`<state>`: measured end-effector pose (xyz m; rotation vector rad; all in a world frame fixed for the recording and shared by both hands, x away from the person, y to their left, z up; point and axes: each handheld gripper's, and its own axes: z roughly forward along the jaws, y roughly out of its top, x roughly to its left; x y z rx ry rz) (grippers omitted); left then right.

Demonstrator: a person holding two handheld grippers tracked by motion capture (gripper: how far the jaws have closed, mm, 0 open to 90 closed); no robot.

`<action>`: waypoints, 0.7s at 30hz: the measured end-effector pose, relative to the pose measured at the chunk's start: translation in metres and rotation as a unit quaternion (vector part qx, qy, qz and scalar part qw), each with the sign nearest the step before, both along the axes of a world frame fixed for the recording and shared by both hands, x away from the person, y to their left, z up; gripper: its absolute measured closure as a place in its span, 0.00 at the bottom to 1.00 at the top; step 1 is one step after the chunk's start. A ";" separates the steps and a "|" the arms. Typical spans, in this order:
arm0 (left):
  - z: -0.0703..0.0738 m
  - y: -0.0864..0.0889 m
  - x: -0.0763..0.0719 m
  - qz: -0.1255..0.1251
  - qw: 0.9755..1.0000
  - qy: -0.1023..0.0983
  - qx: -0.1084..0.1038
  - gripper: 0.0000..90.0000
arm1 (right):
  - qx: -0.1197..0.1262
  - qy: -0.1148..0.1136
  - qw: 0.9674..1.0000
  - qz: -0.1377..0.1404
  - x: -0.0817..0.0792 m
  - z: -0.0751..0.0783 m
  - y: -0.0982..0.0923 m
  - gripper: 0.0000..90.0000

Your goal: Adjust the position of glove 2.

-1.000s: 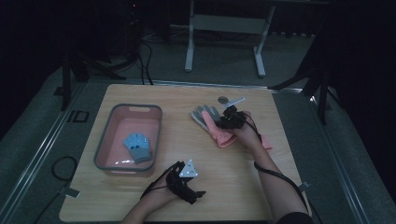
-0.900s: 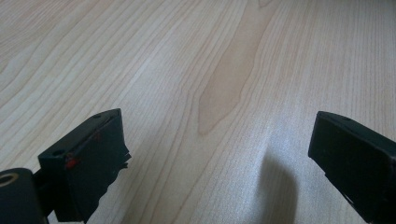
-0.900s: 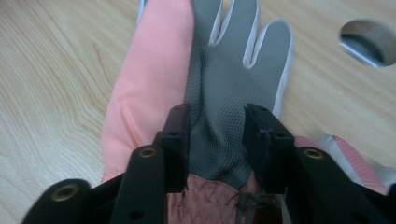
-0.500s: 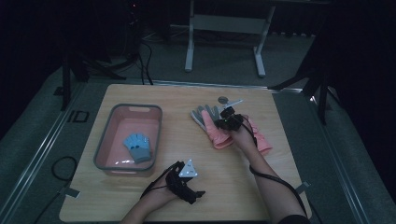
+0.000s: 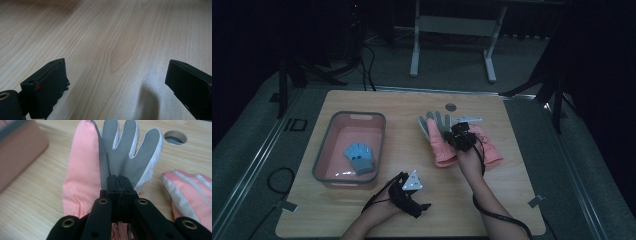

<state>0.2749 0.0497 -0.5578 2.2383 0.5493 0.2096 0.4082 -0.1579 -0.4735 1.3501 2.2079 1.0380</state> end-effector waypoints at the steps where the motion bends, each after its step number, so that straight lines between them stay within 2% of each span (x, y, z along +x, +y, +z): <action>1: 0.000 0.000 0.000 0.001 1.000 -0.001 0.000 0.05 | 0.001 -0.002 1.000 -0.007 -0.005 0.001 -0.001 0.99; 4: 0.000 0.001 0.000 0.006 1.000 -0.002 -0.004 0.05 | 0.017 -0.005 0.999 -0.029 -0.020 0.001 -0.006 0.99; 6: 0.000 0.001 0.001 0.005 1.000 -0.005 -0.002 0.05 | 0.014 -0.006 0.999 -0.039 -0.028 -0.003 -0.006 0.99; 7: 0.000 0.001 0.001 0.007 1.000 -0.003 -0.003 0.05 | 0.025 -0.002 0.999 -0.047 -0.032 -0.006 -0.008 0.99; 9: -0.001 0.000 0.000 0.007 1.000 -0.005 -0.001 0.05 | 0.023 0.000 0.999 -0.050 -0.036 -0.009 -0.008 0.99; 10: -0.001 0.000 0.000 0.007 1.000 -0.006 0.000 0.05 | 0.024 0.002 0.998 -0.065 -0.042 -0.014 -0.008 0.99; 11: -0.001 0.000 0.000 0.007 1.000 -0.007 0.000 0.05 | 0.012 -0.003 0.997 -0.073 -0.045 -0.016 -0.006 0.99; 13: -0.001 -0.001 0.000 0.006 1.000 -0.008 0.001 0.05 | 0.022 0.002 0.996 -0.092 -0.047 -0.020 -0.007 0.98; 15: 0.000 -0.001 0.000 0.006 1.000 -0.009 0.000 0.05 | 0.021 0.003 0.995 -0.097 -0.050 -0.025 -0.005 0.98; 19: -0.001 -0.001 0.000 0.004 1.000 -0.007 0.003 0.05 | 0.049 0.023 0.992 -0.116 -0.052 -0.038 -0.010 0.98; 21: -0.001 -0.002 0.000 0.003 1.000 -0.008 0.002 0.05 | 0.045 0.034 0.992 -0.117 -0.052 -0.047 -0.009 0.98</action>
